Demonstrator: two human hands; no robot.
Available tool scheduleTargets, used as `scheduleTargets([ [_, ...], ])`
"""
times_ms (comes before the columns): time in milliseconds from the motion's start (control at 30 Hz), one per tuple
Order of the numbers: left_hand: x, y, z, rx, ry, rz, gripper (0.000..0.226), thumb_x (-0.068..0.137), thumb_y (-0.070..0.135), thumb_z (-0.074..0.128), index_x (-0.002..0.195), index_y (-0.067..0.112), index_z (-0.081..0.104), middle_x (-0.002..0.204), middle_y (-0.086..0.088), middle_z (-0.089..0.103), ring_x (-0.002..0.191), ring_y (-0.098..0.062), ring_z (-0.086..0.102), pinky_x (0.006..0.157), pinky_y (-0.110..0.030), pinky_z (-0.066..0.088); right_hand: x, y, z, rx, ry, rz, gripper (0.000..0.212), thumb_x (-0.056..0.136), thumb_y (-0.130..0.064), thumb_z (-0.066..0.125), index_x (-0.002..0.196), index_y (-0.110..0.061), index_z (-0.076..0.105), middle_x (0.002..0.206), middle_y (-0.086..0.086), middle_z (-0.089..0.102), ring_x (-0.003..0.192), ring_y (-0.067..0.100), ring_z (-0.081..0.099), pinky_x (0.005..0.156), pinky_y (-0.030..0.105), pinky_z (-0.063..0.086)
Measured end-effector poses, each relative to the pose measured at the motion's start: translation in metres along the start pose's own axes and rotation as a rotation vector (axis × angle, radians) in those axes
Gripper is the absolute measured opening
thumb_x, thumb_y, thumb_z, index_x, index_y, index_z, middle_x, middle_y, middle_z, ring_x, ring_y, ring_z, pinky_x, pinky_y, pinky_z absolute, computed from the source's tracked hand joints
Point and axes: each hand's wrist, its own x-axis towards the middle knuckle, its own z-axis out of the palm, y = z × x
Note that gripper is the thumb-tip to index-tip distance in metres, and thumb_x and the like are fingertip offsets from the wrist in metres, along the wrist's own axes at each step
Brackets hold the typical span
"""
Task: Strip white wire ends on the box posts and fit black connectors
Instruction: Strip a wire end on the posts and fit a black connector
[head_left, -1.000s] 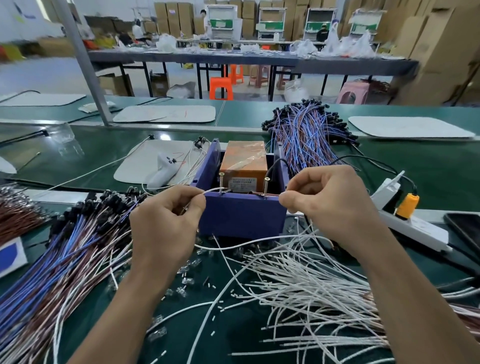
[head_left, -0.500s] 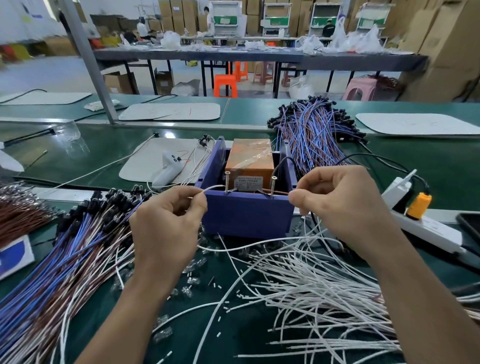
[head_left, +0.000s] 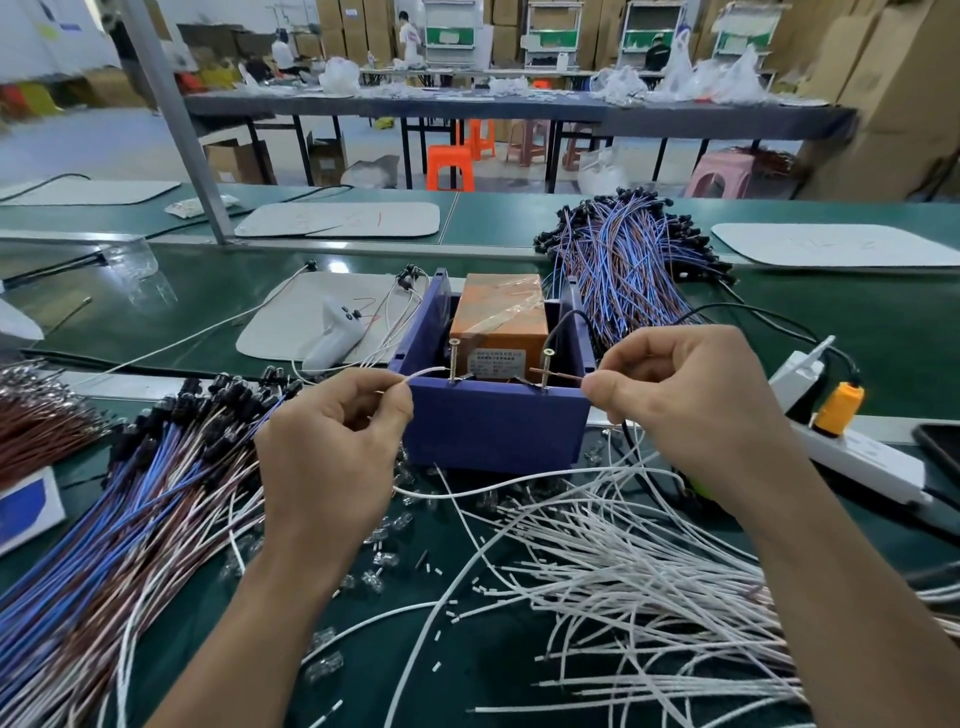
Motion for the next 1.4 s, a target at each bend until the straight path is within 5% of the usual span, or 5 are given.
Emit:
scheduleTargets([
  [200,-0.001,0.002,-0.001,0.008,0.001,0.018,0.022,0.088,0.020,0.078,0.081,0.040,0.074,0.072,0.026,0.072,0.064,-0.002,0.069,0.060,-0.012,0.052,-0.001,0.000,0.007,0.005,-0.016,0.007,0.015,0.079,-0.019,0.086,0.070,-0.018,0.074,0.055,-0.004,0.070,0.043,0.001,0.058,0.048,0.008,0.041],
  [600,-0.001,0.001,-0.001,0.017,0.008,-0.001,0.020,0.089,0.023,0.077,0.080,0.040,0.074,0.071,0.024,0.072,0.064,-0.004,0.069,0.062,-0.023,0.056,-0.001,0.004,0.011,-0.052,0.048,-0.030,0.017,0.081,-0.025,0.085,0.069,-0.023,0.073,0.054,-0.008,0.069,0.043,0.001,0.059,0.048,0.009,0.042],
  [833,-0.006,-0.001,-0.003,-0.030,0.012,0.057,0.025,0.094,0.030,0.062,0.070,0.027,0.069,0.061,0.008,0.067,0.047,-0.012,0.057,0.048,-0.026,0.044,0.000,-0.002,-0.007,-0.167,-0.293,-0.010,0.010,0.078,-0.024,0.084,0.073,-0.026,0.075,0.060,-0.003,0.073,0.050,0.007,0.064,0.052,0.017,0.046],
  [1133,-0.013,0.013,0.002,-0.606,-0.050,-0.220,0.033,0.098,0.017,0.055,0.065,0.020,0.060,0.045,-0.003,0.048,0.038,-0.018,0.040,0.038,-0.026,0.036,-0.008,-0.011,0.009,-0.155,-0.442,-0.028,0.016,0.090,-0.030,0.072,0.075,-0.027,0.076,0.063,-0.009,0.074,0.046,0.008,0.054,0.044,0.024,0.044],
  [1400,-0.028,0.017,0.011,-0.663,-0.344,-0.229,0.022,0.083,0.037,0.070,0.084,0.016,0.078,0.048,0.002,0.039,0.043,-0.010,0.030,0.041,-0.018,0.028,-0.024,-0.019,0.045,0.038,-0.344,-0.067,0.024,0.095,-0.028,0.068,0.072,-0.022,0.070,0.061,-0.004,0.071,0.045,0.006,0.054,0.047,0.022,0.042],
])
